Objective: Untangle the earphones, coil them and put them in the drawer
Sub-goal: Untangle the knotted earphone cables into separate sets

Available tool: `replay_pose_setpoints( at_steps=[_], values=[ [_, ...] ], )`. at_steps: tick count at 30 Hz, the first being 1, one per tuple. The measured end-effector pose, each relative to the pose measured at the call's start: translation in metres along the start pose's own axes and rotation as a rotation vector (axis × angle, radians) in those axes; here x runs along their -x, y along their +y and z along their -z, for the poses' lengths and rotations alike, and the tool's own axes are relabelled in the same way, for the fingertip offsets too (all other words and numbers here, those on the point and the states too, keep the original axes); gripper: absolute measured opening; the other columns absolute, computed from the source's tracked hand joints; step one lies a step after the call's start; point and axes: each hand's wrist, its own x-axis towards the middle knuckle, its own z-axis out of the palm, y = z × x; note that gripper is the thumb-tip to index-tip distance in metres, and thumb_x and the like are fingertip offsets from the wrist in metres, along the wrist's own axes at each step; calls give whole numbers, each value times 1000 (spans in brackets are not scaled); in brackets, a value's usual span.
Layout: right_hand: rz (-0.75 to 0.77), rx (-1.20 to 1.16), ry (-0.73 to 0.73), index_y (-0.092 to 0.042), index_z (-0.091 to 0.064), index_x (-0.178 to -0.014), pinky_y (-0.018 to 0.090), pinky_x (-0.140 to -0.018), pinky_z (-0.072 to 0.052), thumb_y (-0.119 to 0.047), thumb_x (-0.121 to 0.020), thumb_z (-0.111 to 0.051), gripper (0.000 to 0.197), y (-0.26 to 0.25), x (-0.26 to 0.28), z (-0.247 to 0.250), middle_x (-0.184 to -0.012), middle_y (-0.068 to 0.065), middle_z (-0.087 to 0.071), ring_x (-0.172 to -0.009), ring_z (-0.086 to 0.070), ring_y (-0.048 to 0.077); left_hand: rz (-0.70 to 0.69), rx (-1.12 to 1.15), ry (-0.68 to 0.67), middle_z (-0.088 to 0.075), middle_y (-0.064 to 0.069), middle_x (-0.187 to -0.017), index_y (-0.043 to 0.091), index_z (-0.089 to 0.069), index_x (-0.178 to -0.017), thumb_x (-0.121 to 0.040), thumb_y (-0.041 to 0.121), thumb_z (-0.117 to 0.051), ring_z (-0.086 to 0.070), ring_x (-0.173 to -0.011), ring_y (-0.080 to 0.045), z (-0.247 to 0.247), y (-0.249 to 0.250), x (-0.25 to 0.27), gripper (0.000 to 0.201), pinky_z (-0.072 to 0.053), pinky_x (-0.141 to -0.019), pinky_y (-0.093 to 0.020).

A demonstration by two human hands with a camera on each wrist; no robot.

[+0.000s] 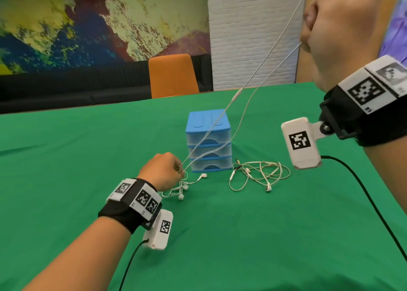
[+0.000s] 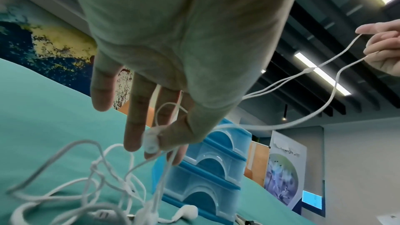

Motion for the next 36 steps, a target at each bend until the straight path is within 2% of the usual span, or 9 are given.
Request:
replay_pose_setpoints(
  at_steps=[4, 7, 11, 14, 22, 25, 29, 33, 36],
  values=[
    [-56, 1, -52, 0, -30, -73, 29, -47, -22, -10, -92, -46, 27, -3, 3, -4, -67, 22, -24, -54, -19, 30, -97, 73, -157, -72, 9, -105, 28, -76, -102, -86, 18, -72, -67, -101, -13, 2, 0, 0, 20, -52, -89, -27],
    [-115, -47, -204, -11, -62, -90, 24, -41, -24, -14, -103, -46, 21, 1, 17, -15, -59, 6, -30, -45, -25, 16, -252, 316, -191, -65, 11, -129, 28, -64, -128, -87, 25, -77, -58, -122, -4, 10, 19, 3, 43, -41, -113, -33],
    [-254, -59, -488, -10, -67, -119, 21, -38, -24, -15, -106, -44, 27, 9, 40, -33, -58, 4, -36, -42, -27, 11, -419, 633, -116, -59, 8, -139, 28, -46, -146, -76, 51, -78, -53, -131, -1, 22, 50, 5, 81, -42, -112, -33],
    [-283, -97, -634, -8, -66, -124, 21, -38, -21, -16, -106, -45, 29, 10, 51, -42, -59, 8, -33, -45, -25, 14, -482, 754, -128, -61, -1, -138, 21, -43, -149, -90, 39, -73, -57, -129, -10, 27, 75, 15, 69, -46, -108, -28],
    [-202, -142, -271, -9, -64, -125, 23, -41, -21, -17, -105, -46, 28, 14, 36, -17, -57, 0, -26, -47, -19, 14, -507, 797, -87, -41, -10, -69, 8, -73, -101, -104, 14, -53, -35, -61, -20, 10, 62, 21, 22, -32, -57, -27],
    [-78, -98, -5, -12, -66, -92, 29, -44, -21, -17, -102, -48, 21, 12, 27, -5, -56, -2, -29, -49, -22, 18, -427, 809, -114, -33, 2, -59, 2, -71, -96, -106, 17, -47, -30, -51, -8, 2, 46, 20, 30, -32, -53, -20],
    [35, 16, 341, -22, -28, -61, 41, -54, -23, -28, -79, -50, 29, 19, 7, 15, -62, 14, -27, -61, -22, 36, -355, 832, -121, -29, 11, -54, 2, -69, -94, -108, 24, -43, -24, -47, -5, -5, 25, 18, 37, -29, -50, -18],
    [28, 101, 372, -24, -37, -63, 43, -54, -25, -35, -88, -51, 31, 33, 7, 27, -61, 9, -29, -59, -25, 33, -374, 814, -84, -27, 5, -58, 4, -70, -92, -107, 28, -44, -24, -51, -10, 1, 20, 19, 38, -31, -51, -18],
    [-58, 69, 75, -16, -72, -92, 30, -44, -25, -19, -95, -55, 18, 41, 27, 22, -51, -12, -39, -48, -29, 14, -417, 858, -34, -27, 0, -60, -3, -67, -94, -109, 25, -39, -24, -53, -14, 9, 28, 20, 42, -30, -51, -21]
  ],
)
